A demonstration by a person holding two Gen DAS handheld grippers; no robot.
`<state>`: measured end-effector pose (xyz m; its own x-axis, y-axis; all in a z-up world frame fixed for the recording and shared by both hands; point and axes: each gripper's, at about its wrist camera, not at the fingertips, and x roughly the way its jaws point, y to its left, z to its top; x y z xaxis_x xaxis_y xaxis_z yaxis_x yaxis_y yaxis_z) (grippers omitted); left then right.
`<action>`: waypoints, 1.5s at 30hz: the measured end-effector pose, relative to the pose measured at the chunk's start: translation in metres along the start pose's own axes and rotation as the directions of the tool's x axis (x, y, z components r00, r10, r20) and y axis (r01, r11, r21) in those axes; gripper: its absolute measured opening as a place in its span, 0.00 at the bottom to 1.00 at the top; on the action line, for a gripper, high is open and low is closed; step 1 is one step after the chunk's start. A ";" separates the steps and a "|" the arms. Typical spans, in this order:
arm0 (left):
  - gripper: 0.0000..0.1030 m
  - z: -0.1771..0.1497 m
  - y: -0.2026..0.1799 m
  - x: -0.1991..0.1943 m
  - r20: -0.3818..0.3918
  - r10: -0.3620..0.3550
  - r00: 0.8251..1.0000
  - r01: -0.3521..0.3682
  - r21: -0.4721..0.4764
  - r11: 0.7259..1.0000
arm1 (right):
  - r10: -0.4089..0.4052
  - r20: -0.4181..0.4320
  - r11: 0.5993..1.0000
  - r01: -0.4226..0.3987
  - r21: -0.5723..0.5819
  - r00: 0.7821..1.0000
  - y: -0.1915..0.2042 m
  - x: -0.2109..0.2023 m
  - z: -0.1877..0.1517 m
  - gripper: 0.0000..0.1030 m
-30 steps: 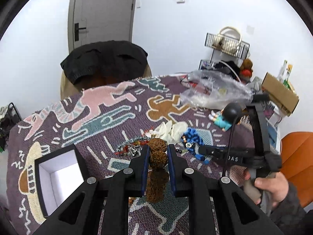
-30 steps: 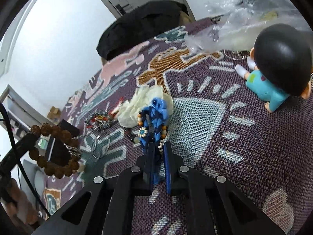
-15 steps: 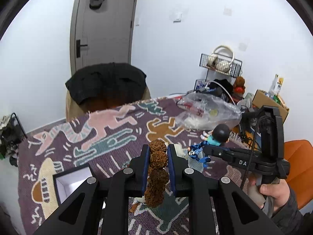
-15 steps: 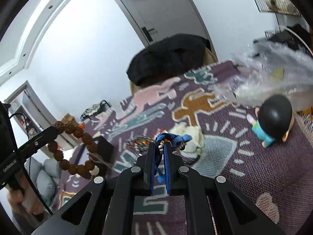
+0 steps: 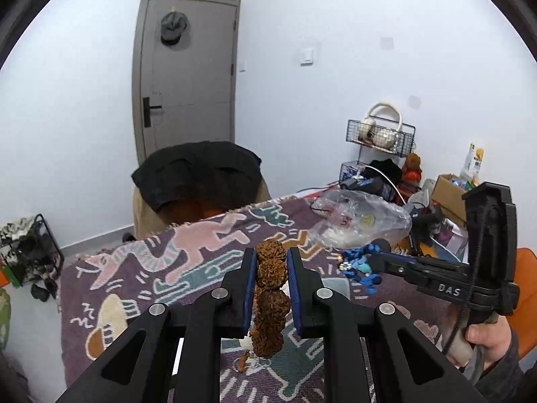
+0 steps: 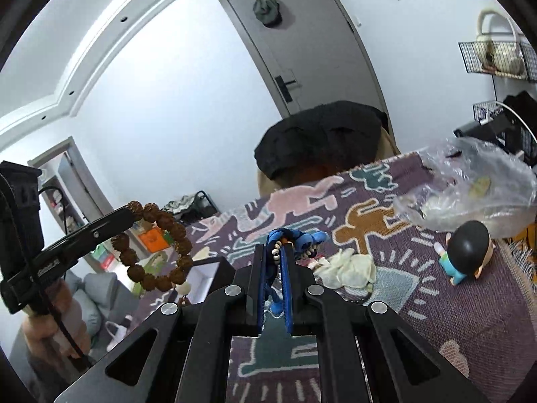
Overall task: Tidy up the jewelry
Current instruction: 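Lower both bracelets into the black box and open both grippers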
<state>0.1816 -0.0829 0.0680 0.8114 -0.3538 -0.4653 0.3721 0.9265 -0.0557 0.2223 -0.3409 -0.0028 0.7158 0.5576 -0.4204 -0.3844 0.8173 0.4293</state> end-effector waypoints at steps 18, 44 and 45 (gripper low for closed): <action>0.19 -0.041 0.092 0.014 -0.070 0.108 0.992 -0.118 -0.166 0.979 | 0.059 -0.071 0.996 -0.064 -0.066 0.996 0.051 0.040 -0.007 0.09; 0.81 -0.083 0.173 0.011 -0.099 0.175 0.980 -0.196 -0.273 0.942 | 0.119 -0.250 0.986 -0.144 -0.081 0.961 0.112 0.164 -0.030 0.09; 0.81 -0.086 0.177 0.007 -0.100 0.183 0.978 -0.204 -0.277 0.939 | 0.128 -0.256 0.985 -0.153 -0.080 0.958 0.116 0.167 -0.030 0.09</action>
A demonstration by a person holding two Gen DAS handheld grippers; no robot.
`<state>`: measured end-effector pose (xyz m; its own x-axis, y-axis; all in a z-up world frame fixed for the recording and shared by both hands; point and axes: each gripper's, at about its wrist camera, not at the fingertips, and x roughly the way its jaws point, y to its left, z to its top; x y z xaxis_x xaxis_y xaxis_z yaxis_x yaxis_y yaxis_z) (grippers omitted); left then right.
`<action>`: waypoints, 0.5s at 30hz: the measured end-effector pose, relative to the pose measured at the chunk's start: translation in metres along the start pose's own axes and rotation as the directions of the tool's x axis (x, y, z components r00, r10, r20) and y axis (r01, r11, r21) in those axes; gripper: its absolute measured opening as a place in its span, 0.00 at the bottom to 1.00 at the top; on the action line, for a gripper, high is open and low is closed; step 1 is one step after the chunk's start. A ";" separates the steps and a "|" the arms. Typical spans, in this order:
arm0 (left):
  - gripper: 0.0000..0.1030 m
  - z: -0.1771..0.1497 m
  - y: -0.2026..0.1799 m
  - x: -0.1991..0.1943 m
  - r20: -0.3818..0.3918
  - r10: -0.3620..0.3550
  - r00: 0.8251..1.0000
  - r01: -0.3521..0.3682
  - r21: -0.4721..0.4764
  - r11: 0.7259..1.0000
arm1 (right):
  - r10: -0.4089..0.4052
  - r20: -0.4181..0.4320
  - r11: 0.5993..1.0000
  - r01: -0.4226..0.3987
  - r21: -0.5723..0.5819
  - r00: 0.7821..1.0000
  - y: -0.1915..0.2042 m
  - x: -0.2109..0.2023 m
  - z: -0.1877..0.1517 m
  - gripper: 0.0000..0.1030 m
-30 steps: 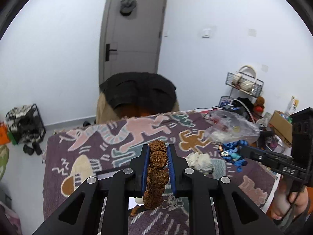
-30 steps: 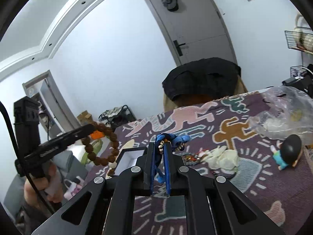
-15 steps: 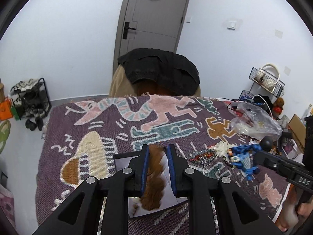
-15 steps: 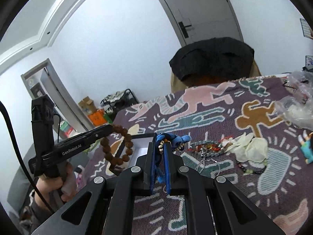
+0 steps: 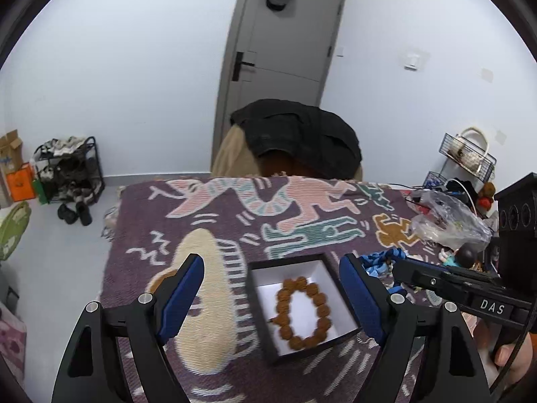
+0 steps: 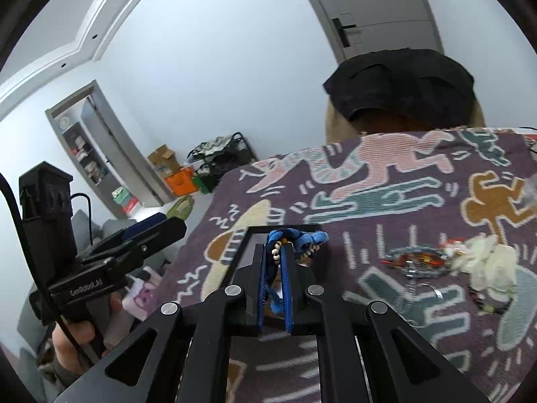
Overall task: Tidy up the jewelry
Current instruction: 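Lower both bracelets into the black box and open both grippers, then grasp the silver chain necklace with the left gripper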
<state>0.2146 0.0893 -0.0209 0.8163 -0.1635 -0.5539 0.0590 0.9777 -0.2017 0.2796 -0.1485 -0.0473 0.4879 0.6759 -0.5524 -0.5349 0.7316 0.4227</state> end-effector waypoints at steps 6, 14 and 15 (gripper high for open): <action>0.81 -0.003 0.018 -0.009 -0.003 0.032 0.999 -0.032 -0.039 0.999 | 0.005 -0.034 1.000 -0.004 0.011 0.999 0.008 0.012 0.003 0.75; 0.94 -0.001 -0.005 -0.008 0.015 0.005 1.000 -0.005 -0.025 1.000 | -0.059 0.020 0.994 0.057 0.091 0.998 -0.025 -0.030 -0.005 0.76; 0.95 -0.001 -0.012 -0.006 0.009 -0.006 1.000 0.006 -0.016 1.000 | -0.077 0.024 0.992 0.074 0.101 0.997 -0.032 -0.038 -0.007 0.76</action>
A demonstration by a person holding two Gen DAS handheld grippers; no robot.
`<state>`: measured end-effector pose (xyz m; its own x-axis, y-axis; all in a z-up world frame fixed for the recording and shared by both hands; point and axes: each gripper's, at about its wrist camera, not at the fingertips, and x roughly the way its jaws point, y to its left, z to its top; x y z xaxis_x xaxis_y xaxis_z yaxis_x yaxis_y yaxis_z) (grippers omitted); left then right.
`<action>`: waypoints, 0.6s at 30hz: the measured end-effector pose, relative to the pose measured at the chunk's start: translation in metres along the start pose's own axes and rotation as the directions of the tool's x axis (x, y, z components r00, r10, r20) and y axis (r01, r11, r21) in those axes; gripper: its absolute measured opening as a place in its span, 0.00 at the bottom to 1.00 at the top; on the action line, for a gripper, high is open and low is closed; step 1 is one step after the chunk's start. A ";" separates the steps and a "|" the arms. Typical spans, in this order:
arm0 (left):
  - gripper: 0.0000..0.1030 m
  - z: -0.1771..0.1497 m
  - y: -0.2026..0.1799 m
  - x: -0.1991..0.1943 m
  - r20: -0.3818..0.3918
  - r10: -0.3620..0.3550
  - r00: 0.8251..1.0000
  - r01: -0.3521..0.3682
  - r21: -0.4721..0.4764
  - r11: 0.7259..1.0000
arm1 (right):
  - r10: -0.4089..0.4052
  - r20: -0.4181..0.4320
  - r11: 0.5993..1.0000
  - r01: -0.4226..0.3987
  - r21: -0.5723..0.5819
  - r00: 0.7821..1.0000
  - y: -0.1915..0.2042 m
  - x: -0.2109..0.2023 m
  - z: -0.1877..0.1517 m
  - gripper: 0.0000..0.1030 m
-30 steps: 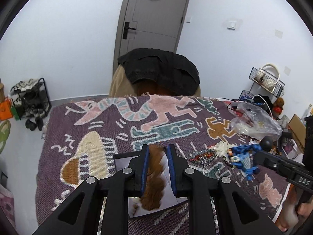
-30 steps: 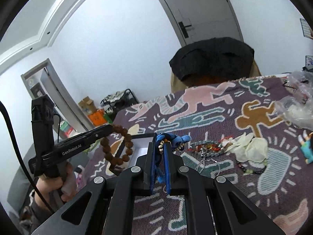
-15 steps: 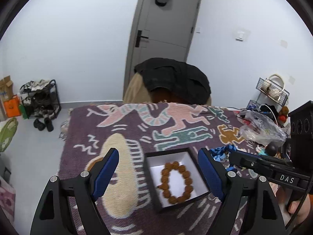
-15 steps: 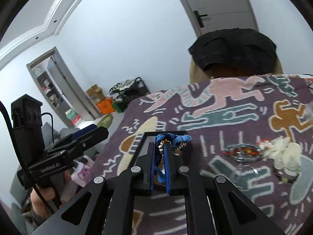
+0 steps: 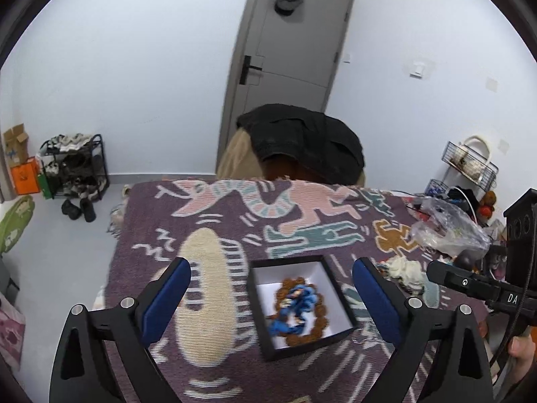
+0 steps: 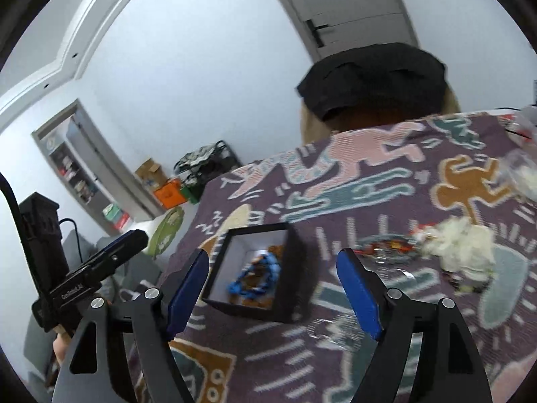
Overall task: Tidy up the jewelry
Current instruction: 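Grasp the silver chain necklace with the left gripper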
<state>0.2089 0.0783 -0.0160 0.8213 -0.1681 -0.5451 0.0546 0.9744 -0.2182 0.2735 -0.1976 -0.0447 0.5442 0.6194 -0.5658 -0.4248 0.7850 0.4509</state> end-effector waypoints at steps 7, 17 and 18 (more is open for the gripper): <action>0.94 -0.011 -0.047 0.012 -0.048 -0.083 0.995 0.086 0.062 0.994 | -0.055 0.019 0.995 0.054 0.079 0.998 -0.038 -0.038 -0.007 0.77; 0.93 -0.029 -0.110 0.029 -0.128 -0.158 0.979 0.177 0.161 0.971 | -0.100 0.039 0.978 0.091 0.189 0.994 -0.086 -0.069 -0.028 0.77; 0.91 -0.031 -0.116 0.032 -0.140 -0.160 0.977 0.183 0.171 0.968 | -0.104 0.043 0.976 0.093 0.199 0.994 -0.091 -0.072 -0.030 0.77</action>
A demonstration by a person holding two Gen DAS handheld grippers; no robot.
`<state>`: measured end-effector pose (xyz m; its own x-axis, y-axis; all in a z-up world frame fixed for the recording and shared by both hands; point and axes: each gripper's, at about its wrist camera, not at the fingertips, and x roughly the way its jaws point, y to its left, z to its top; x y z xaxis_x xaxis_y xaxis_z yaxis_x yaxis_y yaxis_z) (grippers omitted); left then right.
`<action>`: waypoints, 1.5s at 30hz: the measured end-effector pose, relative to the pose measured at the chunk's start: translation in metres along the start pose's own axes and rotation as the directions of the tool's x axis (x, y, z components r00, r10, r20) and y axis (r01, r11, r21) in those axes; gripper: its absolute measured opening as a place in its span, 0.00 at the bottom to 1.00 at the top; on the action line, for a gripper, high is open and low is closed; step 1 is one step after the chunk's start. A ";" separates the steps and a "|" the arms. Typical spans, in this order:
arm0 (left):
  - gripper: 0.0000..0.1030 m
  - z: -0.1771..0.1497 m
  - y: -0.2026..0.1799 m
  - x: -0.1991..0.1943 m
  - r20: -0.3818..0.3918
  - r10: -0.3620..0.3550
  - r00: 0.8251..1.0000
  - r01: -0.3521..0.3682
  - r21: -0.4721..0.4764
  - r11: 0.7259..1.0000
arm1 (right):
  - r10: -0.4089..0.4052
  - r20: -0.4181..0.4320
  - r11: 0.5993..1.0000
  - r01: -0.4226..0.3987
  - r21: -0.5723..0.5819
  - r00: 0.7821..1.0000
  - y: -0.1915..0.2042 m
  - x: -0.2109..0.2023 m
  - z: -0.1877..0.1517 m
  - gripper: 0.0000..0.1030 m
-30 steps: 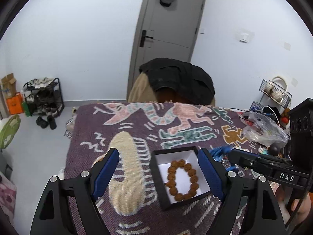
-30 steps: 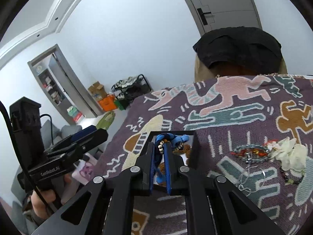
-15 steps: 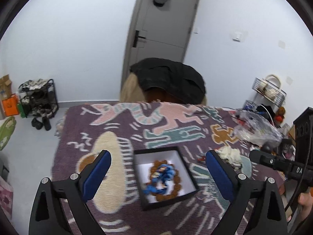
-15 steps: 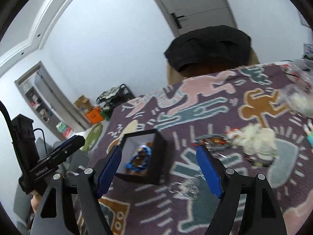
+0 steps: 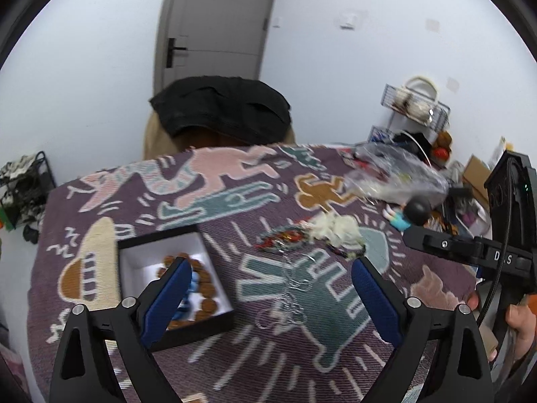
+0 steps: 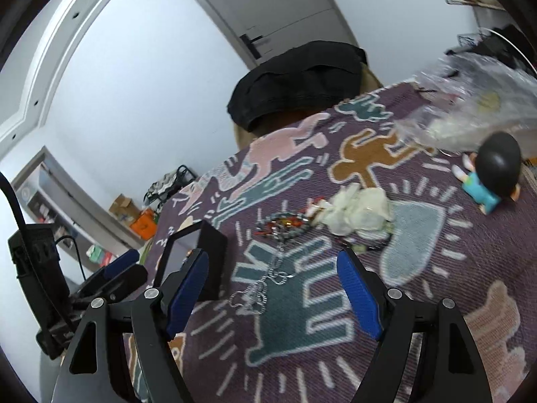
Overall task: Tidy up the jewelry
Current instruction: 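Grasp the silver chain necklace with the left gripper, then lift the chain with the left gripper and lower it into the box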
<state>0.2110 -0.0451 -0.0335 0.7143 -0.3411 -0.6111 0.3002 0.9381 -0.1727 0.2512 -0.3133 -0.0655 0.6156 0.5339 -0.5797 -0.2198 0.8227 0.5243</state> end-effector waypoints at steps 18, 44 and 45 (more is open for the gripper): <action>0.50 -0.026 -0.045 0.093 -0.269 0.042 0.962 -0.011 0.116 0.993 | -0.040 0.037 0.994 0.036 0.102 0.999 -0.072 -0.023 -0.016 0.77; 0.04 -0.018 -0.036 0.095 -0.257 0.042 0.966 -0.019 0.089 0.996 | -0.057 0.006 0.985 0.055 0.163 0.998 -0.105 -0.007 -0.028 0.77; 0.04 -0.014 -0.037 0.089 -0.240 0.041 0.970 -0.020 0.088 0.996 | -0.056 0.004 0.985 0.055 0.165 0.998 -0.105 -0.005 -0.027 0.77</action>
<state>0.2549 -0.1091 -0.0927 0.5536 -0.2783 -0.7849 0.3402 0.9359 -0.0919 0.2504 -0.3974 -0.1346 0.6298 0.4862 -0.6058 -0.0578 0.8071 0.5876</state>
